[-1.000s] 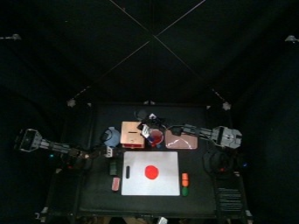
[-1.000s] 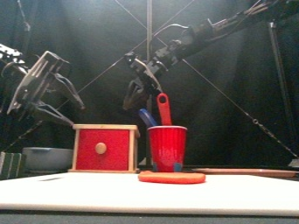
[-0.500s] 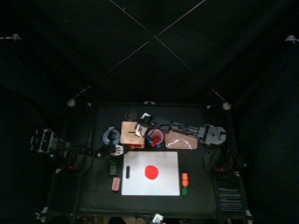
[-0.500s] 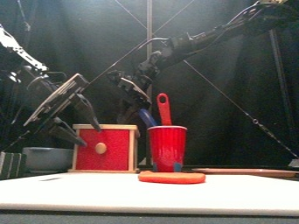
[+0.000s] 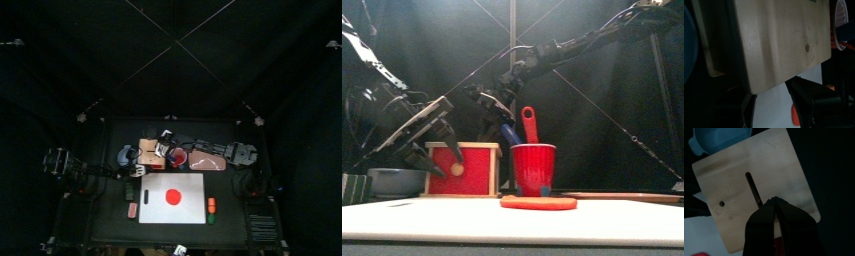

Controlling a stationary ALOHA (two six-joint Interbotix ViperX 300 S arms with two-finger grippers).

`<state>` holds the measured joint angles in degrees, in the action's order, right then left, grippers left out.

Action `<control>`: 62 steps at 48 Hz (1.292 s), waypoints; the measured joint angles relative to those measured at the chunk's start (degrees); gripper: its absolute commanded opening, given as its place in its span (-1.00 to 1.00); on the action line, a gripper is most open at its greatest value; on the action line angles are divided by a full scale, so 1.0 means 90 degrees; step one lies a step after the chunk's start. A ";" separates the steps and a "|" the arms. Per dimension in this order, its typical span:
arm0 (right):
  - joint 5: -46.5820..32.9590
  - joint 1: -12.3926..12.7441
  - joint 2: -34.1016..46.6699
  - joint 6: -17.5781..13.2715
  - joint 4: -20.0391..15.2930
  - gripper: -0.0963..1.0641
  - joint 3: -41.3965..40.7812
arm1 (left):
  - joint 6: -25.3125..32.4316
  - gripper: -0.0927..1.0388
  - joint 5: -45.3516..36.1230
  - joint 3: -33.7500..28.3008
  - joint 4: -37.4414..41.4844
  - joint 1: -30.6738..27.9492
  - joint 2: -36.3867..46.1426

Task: Get the cutter from the drawer then cut the dough then place the extra dough in the bowl
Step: Open the drawer

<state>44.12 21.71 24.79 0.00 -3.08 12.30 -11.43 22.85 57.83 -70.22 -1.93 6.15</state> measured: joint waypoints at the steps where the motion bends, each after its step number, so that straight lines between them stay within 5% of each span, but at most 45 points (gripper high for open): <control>1: 0.0000 0.0000 0.0000 0.0010 0.0010 -0.77 0.0000 | 0.0000 0.60 0.0000 0.0000 0.0000 0.0000 0.0000; 12: 0.0000 -0.0010 0.0020 0.0010 0.0000 -0.77 0.0020 | 0.0000 0.56 0.0000 -0.0176 -0.0010 -0.0020 -0.0205; 26: 0.0000 -0.0010 0.0020 0.0020 0.0010 -0.77 0.0020 | -0.0010 0.17 -0.0156 -0.0244 -0.0039 -0.0029 -0.0322; 62: 0.0068 -0.0020 0.0039 0.0010 0.0010 -0.77 0.0029 | 0.0000 0.16 -0.0361 -0.0303 -0.1006 0.0869 -0.0322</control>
<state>44.74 21.53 25.14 0.09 -2.99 12.57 -11.43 19.60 55.11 -79.28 5.89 3.25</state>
